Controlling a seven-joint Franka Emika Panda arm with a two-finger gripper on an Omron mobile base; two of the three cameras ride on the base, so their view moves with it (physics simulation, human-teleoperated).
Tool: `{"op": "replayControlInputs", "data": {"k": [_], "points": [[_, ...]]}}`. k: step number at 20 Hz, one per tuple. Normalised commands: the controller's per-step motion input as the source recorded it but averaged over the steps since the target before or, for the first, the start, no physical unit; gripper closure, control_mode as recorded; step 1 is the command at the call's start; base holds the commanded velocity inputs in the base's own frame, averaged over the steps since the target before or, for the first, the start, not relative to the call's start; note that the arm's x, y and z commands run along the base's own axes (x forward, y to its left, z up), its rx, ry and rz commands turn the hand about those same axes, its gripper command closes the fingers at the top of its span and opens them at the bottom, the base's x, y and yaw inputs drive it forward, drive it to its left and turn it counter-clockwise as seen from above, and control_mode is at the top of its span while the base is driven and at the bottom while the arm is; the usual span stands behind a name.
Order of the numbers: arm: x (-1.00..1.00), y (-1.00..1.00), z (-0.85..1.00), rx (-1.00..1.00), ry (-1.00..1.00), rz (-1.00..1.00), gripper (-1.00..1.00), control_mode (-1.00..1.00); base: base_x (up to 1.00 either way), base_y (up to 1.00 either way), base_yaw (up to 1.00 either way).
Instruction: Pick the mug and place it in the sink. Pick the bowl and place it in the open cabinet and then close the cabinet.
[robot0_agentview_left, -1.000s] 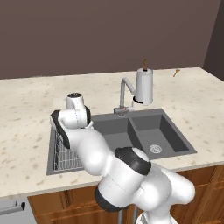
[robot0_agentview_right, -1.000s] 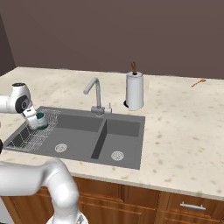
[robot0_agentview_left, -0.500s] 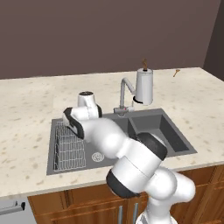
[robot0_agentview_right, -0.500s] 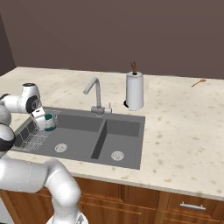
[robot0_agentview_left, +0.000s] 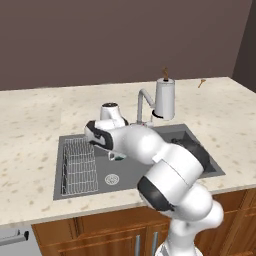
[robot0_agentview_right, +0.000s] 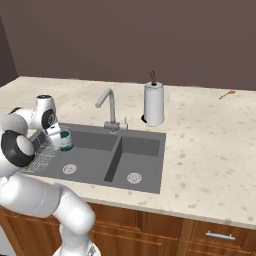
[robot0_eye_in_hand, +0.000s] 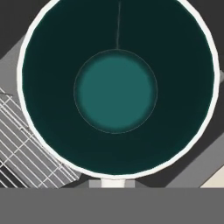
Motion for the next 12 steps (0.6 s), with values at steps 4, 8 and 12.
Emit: {"op": "replayControlInputs", "data": {"k": [4, 8, 12], "points": [[0.0, -0.34, -0.02, 0.0, 0.01, -0.06, 1.0, -1.0, 0.0, 0.0, 0.0], [0.0, -0.3, -0.11, 0.0, 0.01, -0.05, 1.0, -1.0, 0.0, 0.0, 0.0], [0.0, -0.22, -0.18, 0.0, 0.0, -0.04, 1.0, -1.0, 0.0, 0.0, 0.0]]}}
